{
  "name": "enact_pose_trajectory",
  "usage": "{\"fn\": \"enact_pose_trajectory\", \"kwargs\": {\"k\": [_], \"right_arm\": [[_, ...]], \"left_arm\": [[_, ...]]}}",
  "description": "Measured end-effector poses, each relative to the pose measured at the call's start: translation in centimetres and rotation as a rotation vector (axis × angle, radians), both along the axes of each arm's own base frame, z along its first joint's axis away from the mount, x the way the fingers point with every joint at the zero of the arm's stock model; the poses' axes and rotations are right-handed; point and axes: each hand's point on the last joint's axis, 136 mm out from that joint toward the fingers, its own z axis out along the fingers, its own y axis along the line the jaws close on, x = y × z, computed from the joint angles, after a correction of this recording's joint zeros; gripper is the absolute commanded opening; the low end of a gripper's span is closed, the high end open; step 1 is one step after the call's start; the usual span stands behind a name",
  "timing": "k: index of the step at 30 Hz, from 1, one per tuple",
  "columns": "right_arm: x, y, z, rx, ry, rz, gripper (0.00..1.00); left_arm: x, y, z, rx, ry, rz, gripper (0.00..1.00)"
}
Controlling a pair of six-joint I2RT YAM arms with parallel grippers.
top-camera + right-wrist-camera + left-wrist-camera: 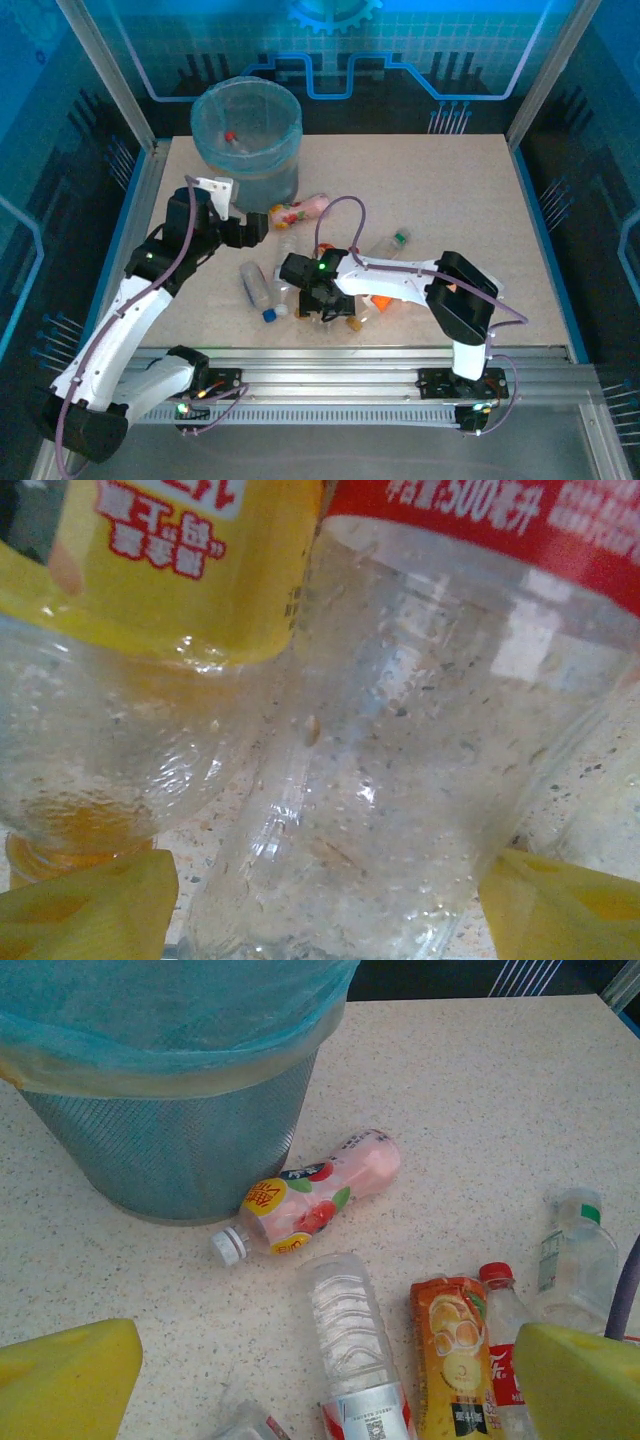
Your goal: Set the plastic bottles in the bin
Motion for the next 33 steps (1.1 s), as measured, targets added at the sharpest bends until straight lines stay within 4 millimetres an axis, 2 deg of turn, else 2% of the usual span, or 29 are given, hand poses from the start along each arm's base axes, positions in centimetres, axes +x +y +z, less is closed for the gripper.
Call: {"fn": "enact_pose_trajectory", "kwargs": {"k": [9,16,24,28,33], "right_arm": [[0.4,0.3,-0.2,0.020,-0.008,-0.023,0.76],[0.4,-0.7,-1.5,0.012,0.009,-0.056,0.77],[0.3,-0.8,-1.8,0.023,0.012,-0.072,0.60],[0.2,-1.4,-1.0,0.037,-0.005,-0.087,0.58],[0.6,-1.8,1.9,0.076,-0.076,-0.094,0.58]], "left_arm": [[-0.3,-0.2,-0.5,0.004,0.014,-0.009,0.96],[-0.4,-0.2,-0.7,0.006,0.022,-0.009,0.96],[-0.5,-0.1,-0.8,0.008,0.028,-0.008,0.96],[-0.4,-0.1,-0.5,0.004,0.025,-0.006,0.95],[-0.2,-0.2,1.2,-0.022,-0.003,0.004,0.95]]}}
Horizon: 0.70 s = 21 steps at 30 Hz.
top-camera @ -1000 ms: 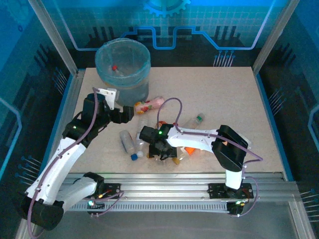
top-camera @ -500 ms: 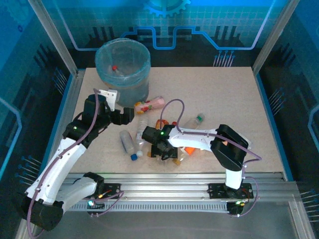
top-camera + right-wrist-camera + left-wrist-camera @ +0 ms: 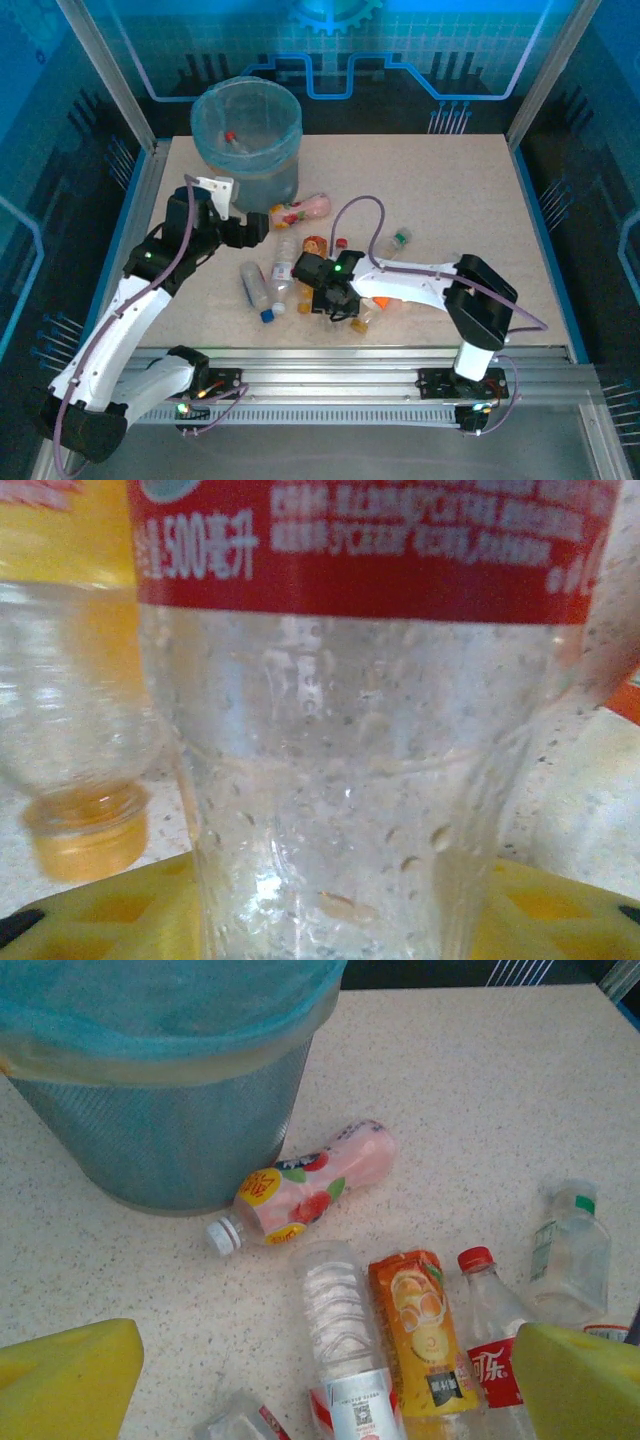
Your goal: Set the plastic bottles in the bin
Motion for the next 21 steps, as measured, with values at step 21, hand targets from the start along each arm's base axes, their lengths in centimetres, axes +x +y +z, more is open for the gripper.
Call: {"fn": "enact_pose_trajectory", "kwargs": {"k": [21], "right_arm": [[-0.1,-1.7,12.9,0.195,-0.524,0.389,0.57]], "left_arm": [[2.2,-6.7,6.7,-0.279,0.025,-0.233,0.88]]}}
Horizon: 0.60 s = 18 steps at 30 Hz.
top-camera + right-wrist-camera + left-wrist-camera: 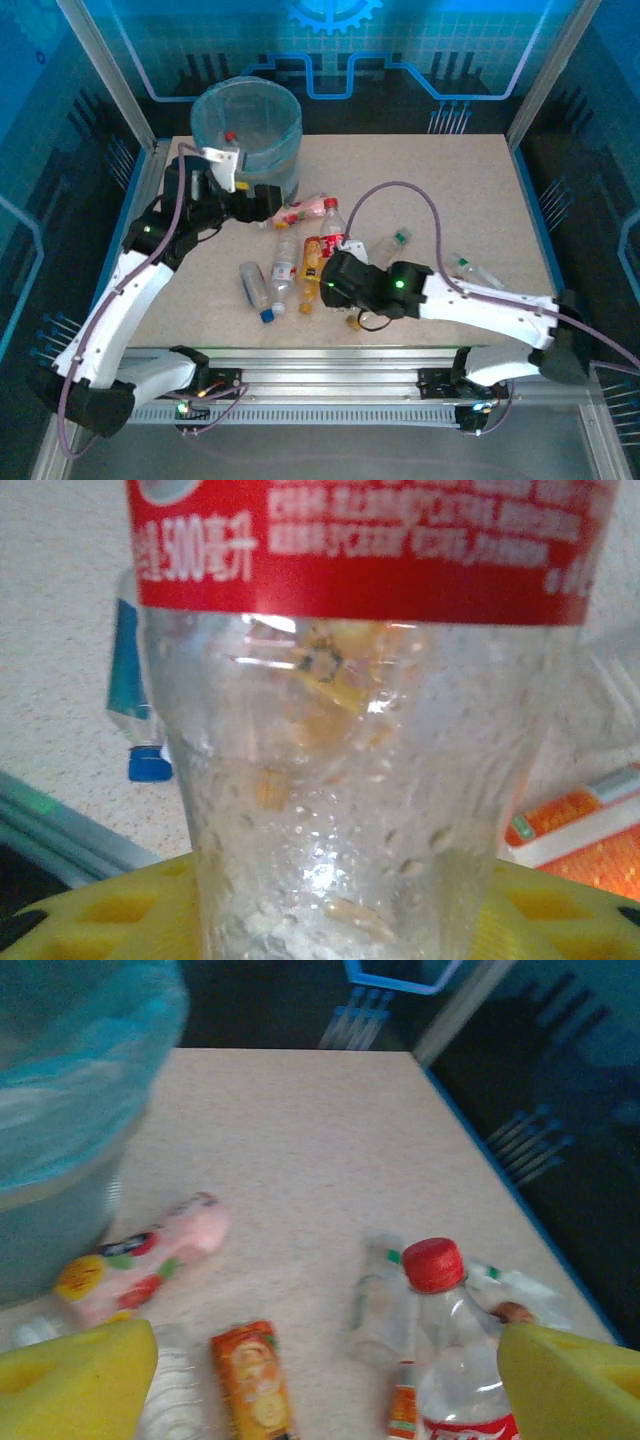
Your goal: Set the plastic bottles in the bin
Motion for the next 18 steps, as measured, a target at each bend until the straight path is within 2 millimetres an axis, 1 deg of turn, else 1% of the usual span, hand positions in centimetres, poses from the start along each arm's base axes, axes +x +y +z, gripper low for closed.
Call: {"fn": "enact_pose_trajectory", "kwargs": {"k": [3,5,8,12,14,16,18], "right_arm": [[-0.2,-0.1,1.7,0.045,-0.074,0.077,0.57],[-0.5,-0.2,2.8,0.070,-0.115,0.126,0.60],[-1.0,-0.2,4.2,0.110,-0.161,0.182,0.58],[-1.6,-0.3,5.6,0.147,-0.205,0.232,0.57],[-1.8,-0.2,6.0,0.161,-0.219,0.258,0.56],[-2.1,0.1,6.2,0.172,-0.227,0.282,0.56],[-2.2,0.3,6.0,0.176,-0.227,0.299,0.56]], "left_arm": [[-0.1,-1.7,1.0,-0.070,0.016,-0.074,0.85],[-0.4,-2.8,1.7,-0.122,0.034,-0.127,0.83],[-0.7,-4.6,2.5,-0.182,0.063,-0.205,0.80],[-1.9,-7.0,3.2,-0.233,0.090,-0.323,0.75],[-2.9,-7.9,3.5,-0.250,0.103,-0.378,0.67],[-3.6,-8.4,3.7,-0.262,0.112,-0.412,0.58],[-4.0,-8.6,4.0,-0.267,0.113,-0.432,0.51]]}}
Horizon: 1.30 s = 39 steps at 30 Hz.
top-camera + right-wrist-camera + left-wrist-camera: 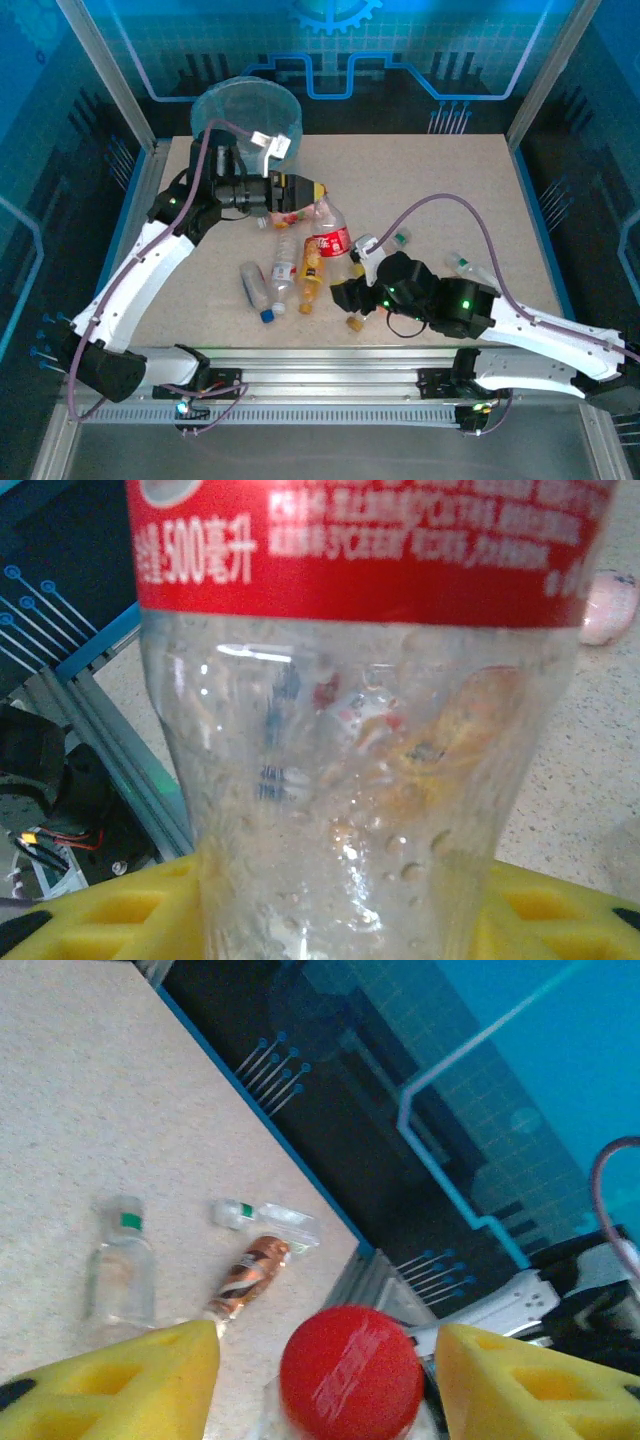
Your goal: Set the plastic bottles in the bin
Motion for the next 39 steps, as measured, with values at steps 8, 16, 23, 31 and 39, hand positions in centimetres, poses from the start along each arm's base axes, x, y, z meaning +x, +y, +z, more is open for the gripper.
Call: {"fn": "enact_pose_trajectory", "kwargs": {"k": [8,16,23,31,39], "right_arm": [[-0.3,0.4,-0.6,-0.001,0.004,0.030,0.56],[-0.4,0.7,-0.1,0.017,-0.006,0.046,0.56],[-0.5,0.5,0.0,0.020,-0.005,0.044,0.69],[1.5,-1.1,2.6,-0.023,-0.084,-0.073,1.00],[4.5,-0.7,13.6,0.013,-0.292,-0.172,1.00]], "left_arm": [[-0.6,0.0,0.0,0.007,0.010,-0.021,0.44],[-1.4,-0.3,-0.4,0.022,0.030,-0.044,0.36],[-1.7,-0.3,0.0,0.026,0.010,-0.051,0.06],[-0.3,0.9,2.2,0.057,-0.076,0.078,0.00],[3.8,4.8,10.4,0.050,-0.322,0.328,0.00]]}}
